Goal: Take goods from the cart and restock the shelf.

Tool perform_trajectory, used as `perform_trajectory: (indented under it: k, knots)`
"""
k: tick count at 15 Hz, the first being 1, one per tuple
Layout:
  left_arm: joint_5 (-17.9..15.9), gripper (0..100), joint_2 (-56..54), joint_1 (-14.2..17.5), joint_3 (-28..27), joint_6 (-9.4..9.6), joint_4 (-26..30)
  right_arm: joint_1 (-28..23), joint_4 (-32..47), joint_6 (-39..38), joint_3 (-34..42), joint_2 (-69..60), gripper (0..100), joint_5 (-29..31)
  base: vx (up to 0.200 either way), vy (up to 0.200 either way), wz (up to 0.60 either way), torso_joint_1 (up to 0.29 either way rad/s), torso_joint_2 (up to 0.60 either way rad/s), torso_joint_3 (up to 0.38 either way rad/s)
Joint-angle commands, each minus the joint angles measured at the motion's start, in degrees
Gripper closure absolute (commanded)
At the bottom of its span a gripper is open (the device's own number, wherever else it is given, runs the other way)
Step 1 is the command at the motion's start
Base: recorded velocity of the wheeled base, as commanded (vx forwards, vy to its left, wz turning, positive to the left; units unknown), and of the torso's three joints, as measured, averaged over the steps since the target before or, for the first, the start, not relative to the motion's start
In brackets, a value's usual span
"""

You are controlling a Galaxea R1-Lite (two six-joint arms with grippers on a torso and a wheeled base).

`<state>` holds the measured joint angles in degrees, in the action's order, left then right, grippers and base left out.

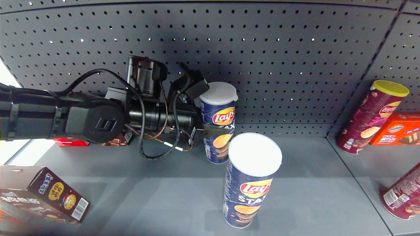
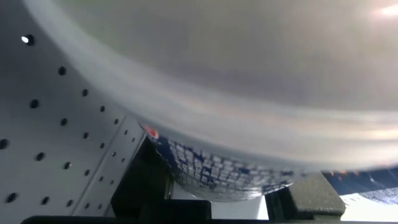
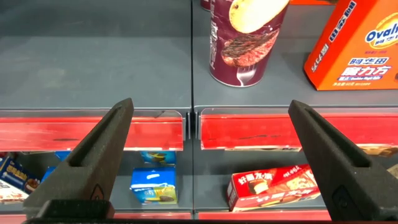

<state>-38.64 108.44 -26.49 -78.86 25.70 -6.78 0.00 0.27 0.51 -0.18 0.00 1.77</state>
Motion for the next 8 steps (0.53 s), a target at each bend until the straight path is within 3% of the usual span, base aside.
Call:
perform_trajectory:
  k: [1,8]
  knots:
    - [-0.56,100,0.37,0.12,-1.3,0.14,0.71,0.0,0.0,0.02,0.01,0.0,0,-0.01,0.0,0.0,0.0,0.0,0.0,0.0]
    - [-0.64,100,1.6,0.3,-1.38,0.23,0.89,0.0,0.0,0.02,0.01,0.0,0,-0.01,0.0,0.0,0.0,0.0,0.0,0.0]
